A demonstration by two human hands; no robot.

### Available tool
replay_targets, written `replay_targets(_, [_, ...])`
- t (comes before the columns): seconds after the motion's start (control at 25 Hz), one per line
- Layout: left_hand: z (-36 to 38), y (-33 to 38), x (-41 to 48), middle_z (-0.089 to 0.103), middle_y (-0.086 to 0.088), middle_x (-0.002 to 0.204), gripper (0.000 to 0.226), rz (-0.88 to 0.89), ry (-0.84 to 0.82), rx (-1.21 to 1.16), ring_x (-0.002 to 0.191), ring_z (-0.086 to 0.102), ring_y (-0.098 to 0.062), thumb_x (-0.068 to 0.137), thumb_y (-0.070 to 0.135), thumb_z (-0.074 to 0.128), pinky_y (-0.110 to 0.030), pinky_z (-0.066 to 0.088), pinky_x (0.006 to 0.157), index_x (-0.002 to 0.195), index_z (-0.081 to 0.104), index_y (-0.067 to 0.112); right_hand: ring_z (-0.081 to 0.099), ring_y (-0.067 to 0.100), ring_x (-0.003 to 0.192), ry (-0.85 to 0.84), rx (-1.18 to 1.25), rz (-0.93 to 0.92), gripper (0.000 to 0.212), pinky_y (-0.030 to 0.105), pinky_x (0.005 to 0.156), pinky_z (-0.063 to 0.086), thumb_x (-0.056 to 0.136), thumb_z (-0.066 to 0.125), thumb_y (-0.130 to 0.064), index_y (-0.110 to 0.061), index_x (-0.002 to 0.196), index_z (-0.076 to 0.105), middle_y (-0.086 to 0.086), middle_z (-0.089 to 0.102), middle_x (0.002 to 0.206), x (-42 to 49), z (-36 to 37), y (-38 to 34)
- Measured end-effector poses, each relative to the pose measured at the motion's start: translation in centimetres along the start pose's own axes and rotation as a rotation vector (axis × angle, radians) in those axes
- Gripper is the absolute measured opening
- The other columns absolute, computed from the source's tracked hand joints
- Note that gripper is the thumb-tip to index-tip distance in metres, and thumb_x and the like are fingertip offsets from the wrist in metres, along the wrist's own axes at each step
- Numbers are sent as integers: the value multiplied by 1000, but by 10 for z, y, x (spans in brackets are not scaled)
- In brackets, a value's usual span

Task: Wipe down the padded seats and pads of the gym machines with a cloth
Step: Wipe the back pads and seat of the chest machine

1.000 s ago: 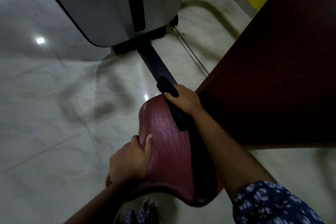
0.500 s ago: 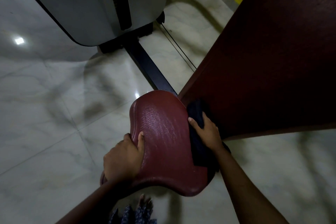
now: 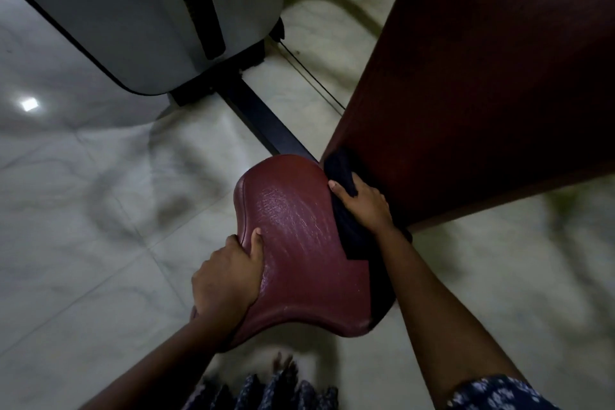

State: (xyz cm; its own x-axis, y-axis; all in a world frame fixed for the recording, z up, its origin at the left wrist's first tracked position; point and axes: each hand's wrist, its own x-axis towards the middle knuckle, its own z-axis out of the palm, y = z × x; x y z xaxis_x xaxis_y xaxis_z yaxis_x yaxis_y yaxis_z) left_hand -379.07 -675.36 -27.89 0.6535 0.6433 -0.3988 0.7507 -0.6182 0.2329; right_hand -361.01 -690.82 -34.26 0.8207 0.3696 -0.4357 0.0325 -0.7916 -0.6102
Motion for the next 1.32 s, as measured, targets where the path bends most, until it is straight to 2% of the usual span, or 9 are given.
replay_targets(0.16, [0,-1,0,65,-16,98,65,14,-15,-6,90,61,-34,94,57,15,-36,40,73,105,56,8,56,29,113,70,107,147,65,40,95,44,81,34,-75,-34,131,44,4,60,125,-54,-2,34])
replay_targets(0.36, [-1,-2,0,64,-20,103,66,5,-59,-23,94,60,-37,94,57,15,-38,40,76,108,55,6,55,26,115,337,450,440,60,28,87,41,87,46,-60,-29,137,42,5,56,132,-118,17,42])
replay_targets(0.56, [-4,-2,0,61,-21,110,66,3,-122,-72,98,58,-37,96,55,17,-40,39,81,114,52,3,46,31,125,642,738,881,75,36,102,34,87,47,-61,-24,147,23,11,45,142,-155,62,10])
replay_targets(0.76, [-6,-11,4,58,-21,120,67,10,-182,-182,106,56,-38,95,56,18,-43,40,91,124,48,3,46,37,122,907,948,1166,78,43,98,38,88,47,-59,-16,147,18,18,36,144,-159,100,-50])
replay_targets(0.92, [-6,-18,10,54,-18,129,81,-49,-370,-388,115,53,-37,88,69,17,-44,38,99,134,43,8,37,41,129,915,984,1143,81,44,101,37,93,44,-50,-16,150,-2,15,1,156,-150,118,-106])
replay_targets(1.04, [16,-39,36,55,-11,132,122,-128,-642,-733,116,55,-34,46,100,27,-49,40,103,135,45,20,31,40,132,801,849,1108,75,43,102,36,95,40,-48,-17,150,-1,13,-8,157,-153,128,-134])
replay_targets(1.08, [33,-52,47,57,-10,132,121,-130,-723,-769,116,56,-33,42,100,33,-51,42,103,134,47,23,28,40,134,763,751,1082,72,45,102,35,95,39,-48,-18,151,4,12,-7,157,-154,135,-146])
replay_targets(1.2, [30,-65,43,64,-7,123,95,-97,-802,-771,110,61,-30,58,90,35,-50,45,100,129,53,29,37,43,130,826,184,802,59,52,101,37,85,41,-46,-24,140,41,10,29,152,-161,157,-173])
replay_targets(1.32, [6,-52,31,62,-7,124,103,-16,-752,-701,109,60,-31,56,94,25,-51,44,100,132,50,29,44,40,127,758,-29,446,54,57,103,31,76,39,-40,-24,124,58,7,51,138,-160,152,-148])
